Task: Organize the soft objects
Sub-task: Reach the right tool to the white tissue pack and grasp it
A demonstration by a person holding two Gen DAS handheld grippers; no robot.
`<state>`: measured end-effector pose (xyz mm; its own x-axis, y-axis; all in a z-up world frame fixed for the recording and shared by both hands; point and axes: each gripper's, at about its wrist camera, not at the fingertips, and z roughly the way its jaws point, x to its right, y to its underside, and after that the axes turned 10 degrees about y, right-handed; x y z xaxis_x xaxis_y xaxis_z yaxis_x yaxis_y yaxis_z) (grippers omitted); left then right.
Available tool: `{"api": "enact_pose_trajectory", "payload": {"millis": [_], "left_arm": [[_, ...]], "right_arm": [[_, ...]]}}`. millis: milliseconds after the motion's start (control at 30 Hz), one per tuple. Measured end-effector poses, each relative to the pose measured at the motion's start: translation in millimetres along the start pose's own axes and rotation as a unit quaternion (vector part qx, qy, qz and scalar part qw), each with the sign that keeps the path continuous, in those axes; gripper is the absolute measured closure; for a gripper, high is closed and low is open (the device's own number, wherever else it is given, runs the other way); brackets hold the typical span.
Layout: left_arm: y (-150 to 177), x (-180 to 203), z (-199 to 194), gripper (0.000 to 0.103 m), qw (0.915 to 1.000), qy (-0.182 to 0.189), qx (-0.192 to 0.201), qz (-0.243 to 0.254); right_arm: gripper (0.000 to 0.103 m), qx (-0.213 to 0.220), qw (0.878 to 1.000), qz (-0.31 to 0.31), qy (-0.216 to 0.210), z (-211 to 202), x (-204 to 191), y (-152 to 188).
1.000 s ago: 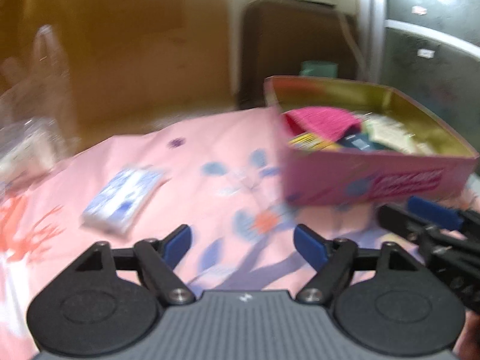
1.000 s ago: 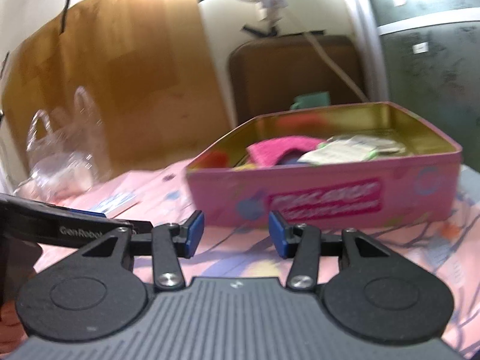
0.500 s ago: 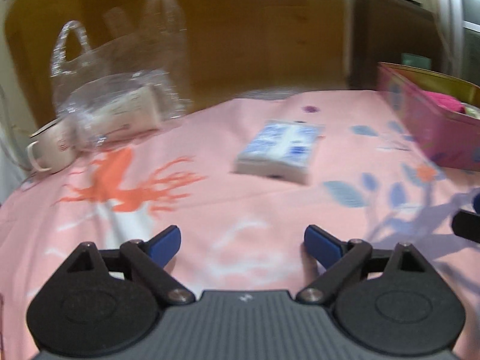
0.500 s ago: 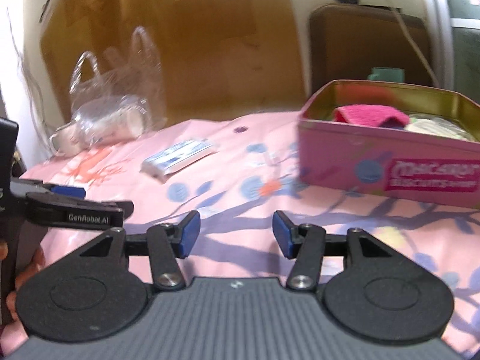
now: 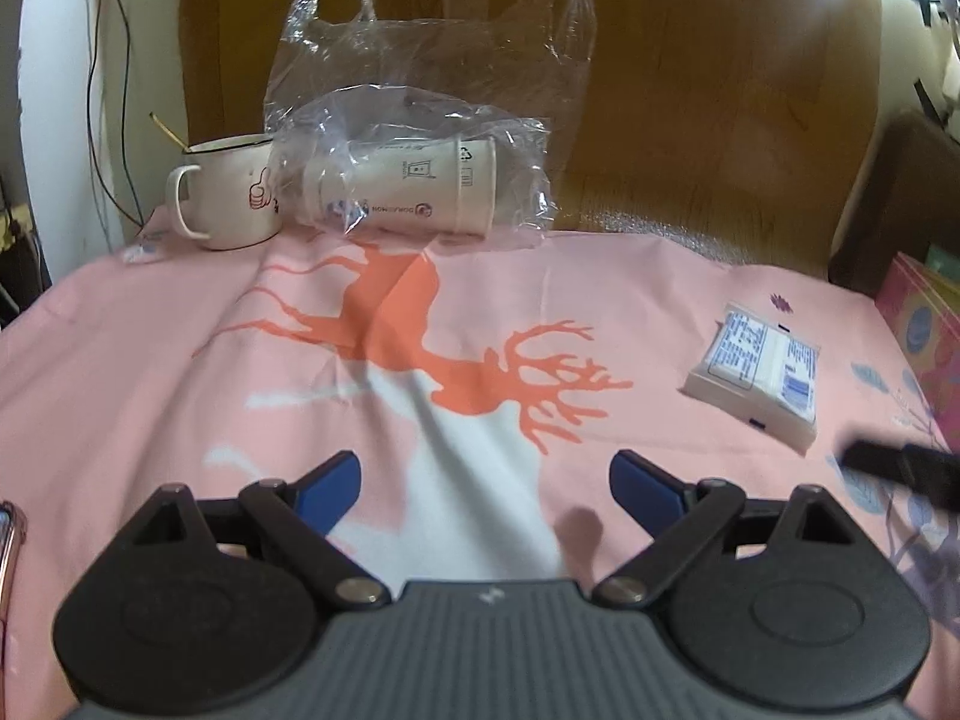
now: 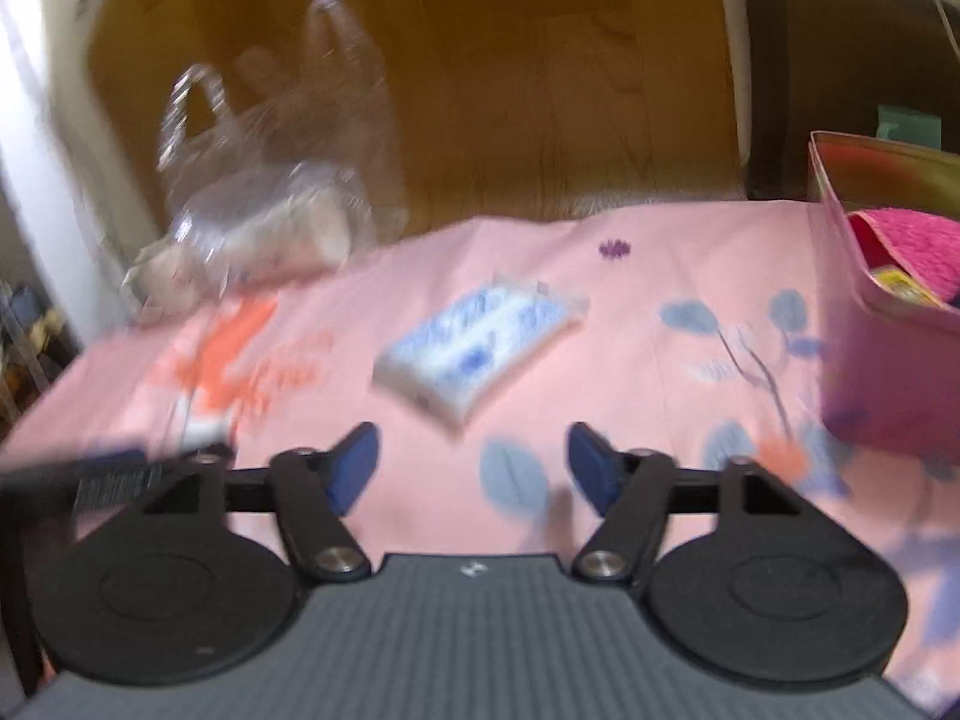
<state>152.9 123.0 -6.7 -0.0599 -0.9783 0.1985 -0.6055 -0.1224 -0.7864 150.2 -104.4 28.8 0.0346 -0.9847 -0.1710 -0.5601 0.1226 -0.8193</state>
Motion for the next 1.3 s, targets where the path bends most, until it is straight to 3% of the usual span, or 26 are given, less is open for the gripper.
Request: {"api": "enact_pose_trajectory", "payload": {"millis": [67,233,367,500,567,633,1067,1300], "left_arm": [[0.8,-1.6,-1.8,0.009,1.0,0.004,0.003,-0.008],[0.6,-6.1,-2.4,0.009,0.9997,0.007,0.009,-0.02],[0.7,-6.3,-3.9,0.009,0.9997,0.006,0.014,-0.021],[0.5,-6.8,-3.6,0.007,0.9996,0.008,0.015,-0.022],[0.1,-7.7,-3.5,0.007,0.9996,0.01,0.015,-0.024],[-0.1,-8.7,-2.6,0.007,0.9996,0.01,0.013,-0.025],[0.9,0.4,-0.4,0.007,0.9999,-0.01,0.003,-0.002],[2.6,7.8,2.7,0.006,0.9995,-0.021,-0.011,0.022]], "right_arm": [[0.015,-0.002,1.0,0.017,0.02,18.1,-5.9,-14.2],[0.015,-0.038,0.997,0.019,0.057,64.9,-26.9,-31.7],[0.006,-0.031,0.996,-0.031,0.081,80.9,-45.0,-29.4],[0.012,-0.028,0.996,-0.052,0.067,79.1,-42.6,-28.4],[0.021,-0.024,0.996,-0.061,0.051,73.3,-37.8,-27.0],[0.023,-0.021,0.997,-0.069,0.04,63.9,-32.9,-23.3],[0.024,-0.021,0.988,-0.144,-0.055,-18.3,-0.2,21.5],[0.024,0.004,0.98,-0.188,-0.064,-71.6,20.5,61.4]]}}
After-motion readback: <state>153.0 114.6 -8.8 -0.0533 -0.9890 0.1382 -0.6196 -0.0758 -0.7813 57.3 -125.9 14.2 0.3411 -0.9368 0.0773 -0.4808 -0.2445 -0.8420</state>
